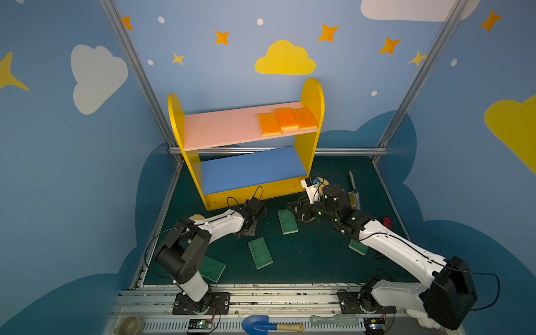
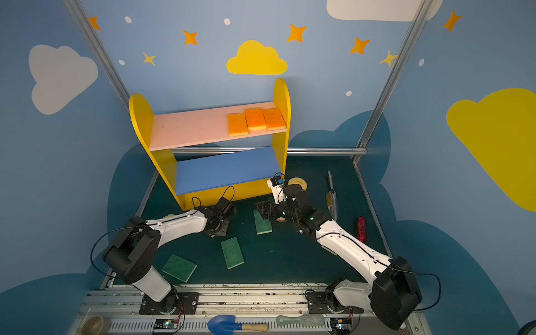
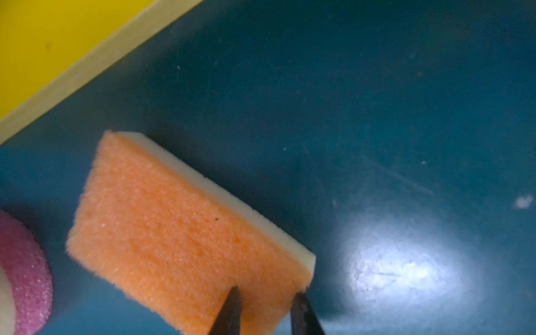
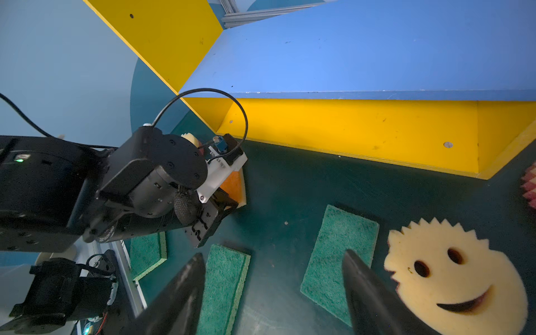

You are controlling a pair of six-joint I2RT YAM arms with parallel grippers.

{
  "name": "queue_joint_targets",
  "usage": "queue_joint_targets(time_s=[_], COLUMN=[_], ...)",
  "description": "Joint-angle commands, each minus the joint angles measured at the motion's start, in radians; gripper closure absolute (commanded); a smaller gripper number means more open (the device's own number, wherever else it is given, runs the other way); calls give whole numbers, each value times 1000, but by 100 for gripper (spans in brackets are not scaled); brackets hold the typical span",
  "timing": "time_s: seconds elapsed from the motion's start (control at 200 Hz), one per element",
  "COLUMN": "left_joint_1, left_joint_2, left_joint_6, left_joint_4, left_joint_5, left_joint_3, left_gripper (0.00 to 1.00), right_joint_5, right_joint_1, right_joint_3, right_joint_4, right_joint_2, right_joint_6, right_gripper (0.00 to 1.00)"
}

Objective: Place and organize the cleaning sponges onto the shelf
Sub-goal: 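Lift the orange sponge with the left gripper toward the pink shelf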

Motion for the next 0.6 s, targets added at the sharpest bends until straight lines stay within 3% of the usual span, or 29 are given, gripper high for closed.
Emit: queue_joint_targets(time_s=[0.0, 0.07, 0.11, 0.39, 0.596], left_joint_1=[-22, -46, -64, -201, -269], left_joint_2=[52, 61, 64, 50, -86], left_joint_6=[-15, -12, -12, 4, 77], left_joint_4=[-44, -59, -71, -234, -332], left_joint_5=[-17, -24, -37, -135, -141], left_joint_3=[10, 27, 39, 173, 257], left_gripper=[80, 87, 97, 97, 97], right_joint_5=[-6, -7, -8, 48, 45], right_joint_1=[-5, -4, -4, -17, -98], right_joint_3=[-9, -9, -9, -36, -85], right_joint_4=[-2, -3, -3, 4, 27], right_joint_2=[-2, -4, -6, -46, -99], right_joint_6=[-5, -4, -5, 10, 89], right_gripper=[27, 27, 27, 27, 26])
